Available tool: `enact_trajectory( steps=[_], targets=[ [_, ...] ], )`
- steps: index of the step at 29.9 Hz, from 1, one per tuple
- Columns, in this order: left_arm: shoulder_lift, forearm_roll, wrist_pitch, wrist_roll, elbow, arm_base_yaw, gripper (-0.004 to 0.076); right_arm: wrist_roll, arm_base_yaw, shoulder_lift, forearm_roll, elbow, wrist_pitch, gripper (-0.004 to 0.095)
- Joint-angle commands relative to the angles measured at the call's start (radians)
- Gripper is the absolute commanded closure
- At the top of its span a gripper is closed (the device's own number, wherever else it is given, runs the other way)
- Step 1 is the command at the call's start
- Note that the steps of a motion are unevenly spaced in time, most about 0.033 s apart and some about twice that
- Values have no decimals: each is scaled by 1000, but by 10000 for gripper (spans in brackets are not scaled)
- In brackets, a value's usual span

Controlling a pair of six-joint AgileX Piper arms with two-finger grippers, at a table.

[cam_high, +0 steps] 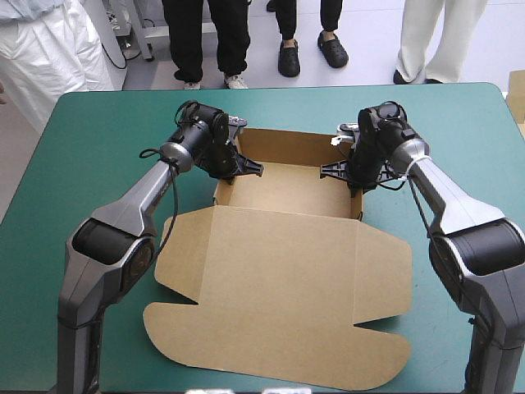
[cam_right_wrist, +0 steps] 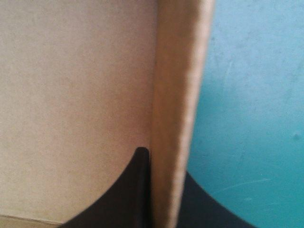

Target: Fold the box

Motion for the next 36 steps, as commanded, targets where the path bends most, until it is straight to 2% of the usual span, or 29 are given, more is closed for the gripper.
enact_trajectory(
  steps=[1, 6, 9, 11, 13, 19, 21, 27, 36],
  targets=[
    [-23, -84, -4, 53, -16, -16, 756, -48, -2, -43, -18, -31, -22, 910],
    [-23, -84, 1, 59, -16, -16, 756, -66, -2, -43, -3, -31, -20, 882],
    [-23, -83, -1, 59, -16, -16, 754, -67, -2, -45, 8, -49, -14, 776],
    [-23, -83, -1, 59, -16, -16, 724, -69, -2, -46, 10, -69, -4, 694],
    [-29, -83, 1, 59, -16, -16, 646, -69, -2, -46, 10, -97, 9, 604],
    [-70, -51, -12, 59, -40, -16, 311, -69, -2, -55, 32, -152, 15, 364],
    [-88, -39, -24, 59, -49, -16, 253, -69, -2, -62, 32, -152, 15, 313],
    [-143, -7, -31, 59, -55, -16, 241, -69, -2, -97, 26, -150, 15, 303],
    [-255, 21, -18, 54, -55, -16, 244, -69, -2, -200, -43, -150, 15, 303]
  ],
)
